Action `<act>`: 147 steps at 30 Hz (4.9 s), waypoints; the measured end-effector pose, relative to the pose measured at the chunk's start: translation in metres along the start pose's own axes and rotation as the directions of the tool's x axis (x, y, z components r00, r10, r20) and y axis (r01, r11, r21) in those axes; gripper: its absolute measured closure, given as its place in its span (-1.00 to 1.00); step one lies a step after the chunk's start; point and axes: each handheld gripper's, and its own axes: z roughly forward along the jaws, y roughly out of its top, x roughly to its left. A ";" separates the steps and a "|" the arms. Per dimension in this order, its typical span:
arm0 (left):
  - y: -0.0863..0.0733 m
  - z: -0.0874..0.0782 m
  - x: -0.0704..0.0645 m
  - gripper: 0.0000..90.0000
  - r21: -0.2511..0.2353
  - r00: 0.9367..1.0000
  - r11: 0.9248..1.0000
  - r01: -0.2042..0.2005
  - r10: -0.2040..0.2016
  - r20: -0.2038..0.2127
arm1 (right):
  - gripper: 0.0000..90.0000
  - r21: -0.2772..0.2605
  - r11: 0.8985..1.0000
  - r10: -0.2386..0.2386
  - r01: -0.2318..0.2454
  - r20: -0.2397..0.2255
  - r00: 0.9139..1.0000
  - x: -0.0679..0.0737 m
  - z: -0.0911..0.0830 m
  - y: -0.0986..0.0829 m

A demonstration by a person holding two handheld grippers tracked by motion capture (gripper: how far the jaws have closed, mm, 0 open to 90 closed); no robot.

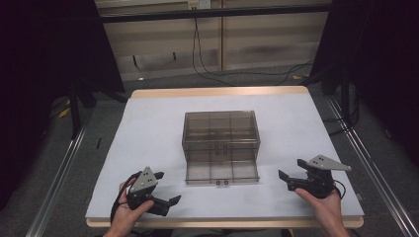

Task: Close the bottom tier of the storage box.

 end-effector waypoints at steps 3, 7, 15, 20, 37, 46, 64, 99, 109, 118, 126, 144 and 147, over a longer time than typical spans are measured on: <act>0.000 0.000 -0.001 -0.91 0.000 1.000 1.000 0.003 -0.003 0.001 | -0.61 -0.001 1.000 -0.004 0.004 -0.017 1.000 0.002 -0.001 0.000; 0.000 -0.001 -0.004 -0.91 0.005 1.000 1.000 -0.014 0.014 0.013 | -0.59 -0.006 1.000 -0.002 0.001 -0.050 0.999 0.007 -0.002 0.000; 0.002 0.002 -0.008 -0.89 0.002 0.999 1.000 -0.023 0.023 0.024 | -0.42 -0.017 1.000 0.001 -0.003 -0.094 0.996 0.013 -0.006 0.001; 0.004 0.003 -0.013 -0.86 -0.005 0.999 0.999 -0.054 0.054 0.007 | -0.35 -0.053 0.999 -0.008 0.003 -0.112 0.994 0.016 -0.012 0.001; 0.018 0.012 -0.021 -0.87 0.008 0.998 1.000 -0.025 0.024 0.060 | -0.33 -0.035 0.999 0.002 -0.007 -0.151 0.988 0.024 -0.015 -0.004; 0.036 0.028 -0.031 -0.66 0.065 0.990 0.995 -0.074 0.065 0.122 | -0.30 -0.050 0.999 -0.017 0.008 -0.183 0.983 0.028 -0.011 -0.002; 0.059 0.041 -0.035 -0.25 0.044 0.971 0.993 -0.112 0.100 0.219 | -0.34 -0.019 1.000 -0.027 0.023 -0.208 0.978 0.031 -0.007 -0.002; 0.091 0.090 -0.029 1.00 0.070 0.930 0.981 -0.183 0.150 0.334 | -0.38 0.000 1.000 -0.004 0.004 -0.221 0.975 0.030 -0.003 -0.003; 0.076 0.090 -0.023 1.00 0.100 0.933 0.975 -0.198 0.156 0.324 | -0.39 0.010 1.000 -0.009 0.012 -0.224 0.975 0.032 -0.003 -0.003; 0.071 0.096 -0.023 1.00 0.112 0.940 0.976 -0.187 0.144 0.309 | -0.42 0.026 1.000 -0.001 0.007 -0.232 0.973 0.031 -0.002 -0.003; 0.070 0.101 -0.026 1.00 0.120 0.940 0.974 -0.194 0.149 0.307 | -0.42 0.027 1.000 0.002 0.004 -0.232 0.973 0.030 -0.002 -0.003; 0.070 0.105 -0.027 1.00 0.115 0.943 0.973 -0.201 0.161 0.292 | -0.41 0.034 0.999 -0.004 0.013 -0.237 0.971 0.032 0.000 -0.003; 0.070 0.105 -0.027 1.00 0.119 0.944 0.973 -0.198 0.156 0.291 | -0.41 0.036 0.999 -0.005 0.014 -0.237 0.972 0.032 0.000 -0.003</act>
